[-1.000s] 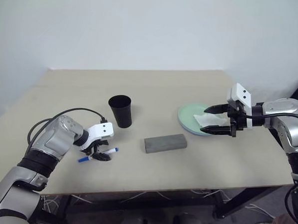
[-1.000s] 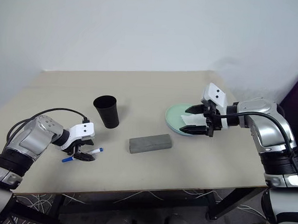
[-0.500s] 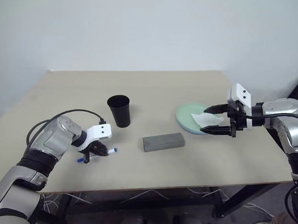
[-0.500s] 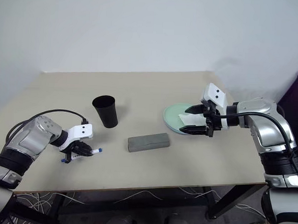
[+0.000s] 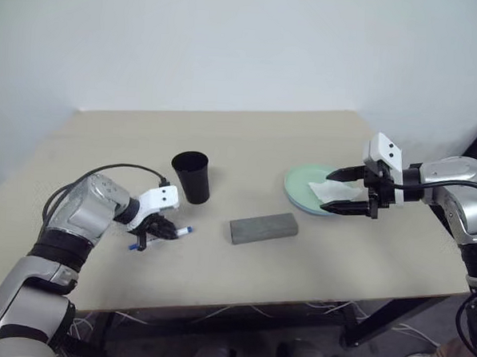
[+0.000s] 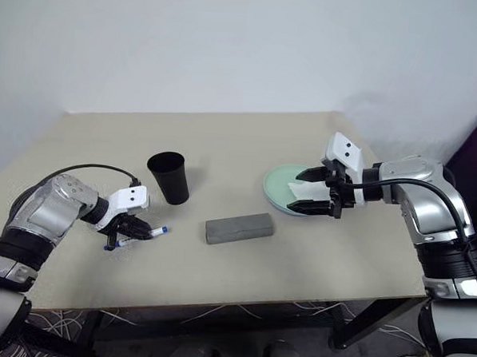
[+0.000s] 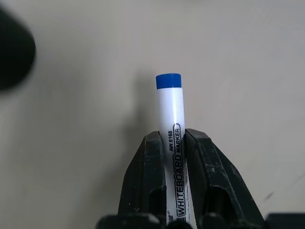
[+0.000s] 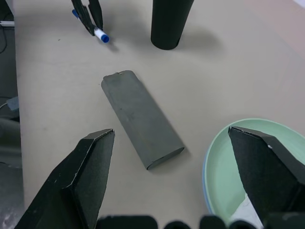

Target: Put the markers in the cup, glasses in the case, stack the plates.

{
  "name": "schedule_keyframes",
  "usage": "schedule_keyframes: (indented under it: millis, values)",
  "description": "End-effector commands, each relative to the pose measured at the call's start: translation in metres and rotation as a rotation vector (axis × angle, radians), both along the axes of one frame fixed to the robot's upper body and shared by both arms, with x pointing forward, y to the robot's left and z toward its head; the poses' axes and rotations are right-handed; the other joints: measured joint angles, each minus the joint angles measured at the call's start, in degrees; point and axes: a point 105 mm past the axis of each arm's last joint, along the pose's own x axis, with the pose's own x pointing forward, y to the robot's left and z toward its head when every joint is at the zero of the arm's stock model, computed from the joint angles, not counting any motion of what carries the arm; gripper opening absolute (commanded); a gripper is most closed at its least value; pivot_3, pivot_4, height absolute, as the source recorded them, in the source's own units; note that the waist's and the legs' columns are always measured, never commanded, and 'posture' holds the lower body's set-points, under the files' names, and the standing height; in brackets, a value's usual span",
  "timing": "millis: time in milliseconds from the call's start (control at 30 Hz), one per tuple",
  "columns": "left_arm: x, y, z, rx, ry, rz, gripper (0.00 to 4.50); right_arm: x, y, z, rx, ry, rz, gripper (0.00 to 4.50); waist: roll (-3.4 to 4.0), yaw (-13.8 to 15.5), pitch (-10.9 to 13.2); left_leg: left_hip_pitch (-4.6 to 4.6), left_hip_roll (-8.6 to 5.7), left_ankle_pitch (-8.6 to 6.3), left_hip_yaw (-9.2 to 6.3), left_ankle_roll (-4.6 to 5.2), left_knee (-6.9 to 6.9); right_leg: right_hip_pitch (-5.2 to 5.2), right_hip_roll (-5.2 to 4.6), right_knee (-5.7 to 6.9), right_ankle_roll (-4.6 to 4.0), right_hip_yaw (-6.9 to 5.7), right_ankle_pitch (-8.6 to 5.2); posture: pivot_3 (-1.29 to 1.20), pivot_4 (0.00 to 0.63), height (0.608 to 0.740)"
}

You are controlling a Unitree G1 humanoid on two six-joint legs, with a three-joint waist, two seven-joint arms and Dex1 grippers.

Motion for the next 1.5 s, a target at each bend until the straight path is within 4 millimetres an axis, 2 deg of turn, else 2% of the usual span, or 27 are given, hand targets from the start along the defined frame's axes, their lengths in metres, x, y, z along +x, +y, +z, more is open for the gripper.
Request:
schedule_keyframes:
  millis: [33,133,267,367,500,633,833,1033,1500]
  values:
    - [0.008,-0.032,0.062,-0.24,-0.114,-0.062,0.51,0.001,0.002,0.017,0.015,-0.059,0.017,4.15,0.0,0.09,0.0,-0.06,-0.02,0.0,-0.02,0.0,0.0,0.0,0.0,-0.1,0.01,0.0,0.0,0.0,0.0,0.731]
    - [0.02,-0.048,0.098,-0.431,-0.191,-0.018,0.51,0.002,0.003,0.018,0.016,-0.062,0.019,4.15,0.0,0.07,0.0,-0.1,-0.05,0.01,-0.09,0.01,0.03,0.13,0.01,-0.34,0.1,0.0,0.06,0.0,0.0,0.731]
    - [0.052,-0.051,0.135,-0.584,-0.303,0.164,0.51,0.004,0.003,0.02,0.018,-0.069,0.018,4.15,-0.01,-0.07,0.02,0.25,-0.05,0.01,-0.12,0.03,0.05,0.56,0.03,-0.46,0.1,-0.01,0.06,0.0,0.0,0.731]
    - [0.076,-0.044,0.153,-0.657,-0.449,0.298,0.51,0.005,0.003,0.022,0.018,-0.076,0.016,4.15,0.01,-0.11,0.02,0.4,-0.04,0.03,-0.23,0.05,0.05,0.71,0.1,-0.47,0.06,-0.02,0.03,0.0,0.0,0.731]
    - [0.103,-0.028,0.161,-0.726,-0.606,0.483,0.51,0.007,0.002,0.025,0.02,-0.084,0.011,4.15,0.01,-0.1,0.01,0.51,-0.01,0.03,-0.28,0.05,0.02,0.76,0.15,-0.41,0.14,-0.03,0.08,0.0,0.0,0.731]
    - [0.118,-0.014,0.148,-0.743,-0.664,0.632,0.51,0.008,0.001,0.025,0.02,-0.089,0.006,4.15,0.01,-0.07,0.01,0.42,-0.02,0.03,-0.29,0.03,0.01,0.73,0.16,-0.43,0.15,-0.03,0.12,0.0,0.0,0.731]
    - [0.124,-0.012,0.129,-0.766,-0.697,0.686,0.51,0.009,0.001,0.027,0.021,-0.094,0.007,4.15,-0.01,0.21,0.01,0.31,-0.14,-0.02,-0.28,-0.04,0.0,0.72,0.08,-0.52,0.15,-0.01,0.13,0.0,0.0,0.731]
    - [0.123,-0.02,0.107,-0.781,-0.683,0.638,0.51,0.008,0.002,0.027,0.024,-0.094,0.007,4.15,-0.01,0.74,0.0,0.32,-0.14,-0.02,-0.25,-0.05,0.01,0.73,0.07,-0.53,0.15,-0.01,0.13,0.0,0.0,0.731]
    - [0.116,-0.017,0.076,-0.792,-0.657,0.62,0.51,0.008,0.002,0.026,0.03,-0.098,0.005,4.15,-0.01,1.29,0.0,0.32,-0.11,-0.02,-0.26,-0.05,0.02,0.72,0.08,-0.52,0.15,-0.03,0.13,0.0,0.0,0.731]
